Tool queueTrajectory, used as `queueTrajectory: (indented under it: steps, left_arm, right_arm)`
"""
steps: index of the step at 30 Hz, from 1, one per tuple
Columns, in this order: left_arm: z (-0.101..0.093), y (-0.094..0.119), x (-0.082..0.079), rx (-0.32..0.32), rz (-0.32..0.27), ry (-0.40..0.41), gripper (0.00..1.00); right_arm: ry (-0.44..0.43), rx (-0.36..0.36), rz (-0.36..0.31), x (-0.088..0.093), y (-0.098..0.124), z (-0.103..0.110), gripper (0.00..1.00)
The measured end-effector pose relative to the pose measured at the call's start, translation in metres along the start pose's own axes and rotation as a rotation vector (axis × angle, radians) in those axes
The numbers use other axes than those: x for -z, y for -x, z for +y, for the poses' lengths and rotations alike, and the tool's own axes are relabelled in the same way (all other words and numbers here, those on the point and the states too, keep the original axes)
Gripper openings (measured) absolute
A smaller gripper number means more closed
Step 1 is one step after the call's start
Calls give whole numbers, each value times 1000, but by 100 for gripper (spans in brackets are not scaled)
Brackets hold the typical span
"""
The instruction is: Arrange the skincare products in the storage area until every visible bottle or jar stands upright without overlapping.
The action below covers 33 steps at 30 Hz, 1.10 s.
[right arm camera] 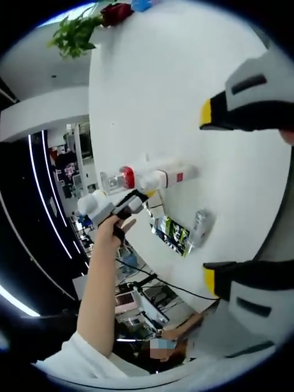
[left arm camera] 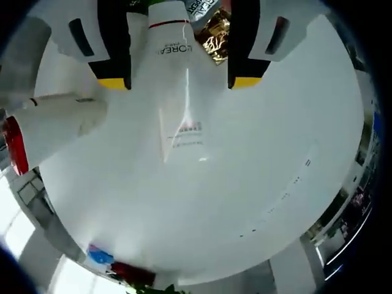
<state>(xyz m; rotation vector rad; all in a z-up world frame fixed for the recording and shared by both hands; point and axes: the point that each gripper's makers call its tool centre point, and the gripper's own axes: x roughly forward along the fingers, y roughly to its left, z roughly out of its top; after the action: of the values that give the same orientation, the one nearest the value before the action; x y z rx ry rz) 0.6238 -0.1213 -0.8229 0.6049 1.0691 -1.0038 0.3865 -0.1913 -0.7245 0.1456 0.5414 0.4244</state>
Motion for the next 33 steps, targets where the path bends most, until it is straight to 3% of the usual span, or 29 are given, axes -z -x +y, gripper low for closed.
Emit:
queueTrajectory:
  steps: [4,17,20,33]
  left_arm:
    - [3,-3,0,-20,36,-19,58]
    - [10,-9,-4,-42,72,-33,40]
    - [12,-8,-6,-49,64,-9,35]
    - [7,8,-9,-48,13,17,33]
  right_arm:
    - [-3,5,1,0,0,-1,89]
    - [-16,34,-7,-1,1,-7,88]
    - [-14,38,-5,-1,1,-7,88]
    - [-4,43,-2,-1,0,-7,88]
